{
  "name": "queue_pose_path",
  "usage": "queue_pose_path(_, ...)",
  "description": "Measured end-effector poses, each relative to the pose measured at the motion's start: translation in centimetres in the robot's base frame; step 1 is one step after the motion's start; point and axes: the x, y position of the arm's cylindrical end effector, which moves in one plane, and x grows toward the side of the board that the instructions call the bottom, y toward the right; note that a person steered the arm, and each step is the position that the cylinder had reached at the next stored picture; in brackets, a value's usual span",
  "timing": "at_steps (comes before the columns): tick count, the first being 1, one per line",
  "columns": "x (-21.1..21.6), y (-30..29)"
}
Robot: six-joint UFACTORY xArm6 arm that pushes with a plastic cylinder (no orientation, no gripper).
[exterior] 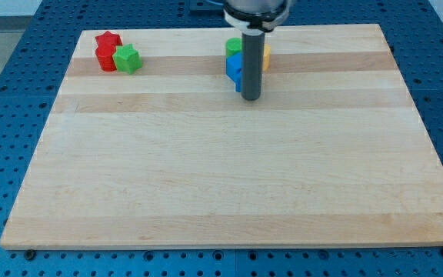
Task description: Move the arm towards the right center of the board
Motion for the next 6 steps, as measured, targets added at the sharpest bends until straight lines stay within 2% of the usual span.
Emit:
queue_pose_path(3, 0.0, 8.2)
queue_pose_path(6, 0.0, 11.9)
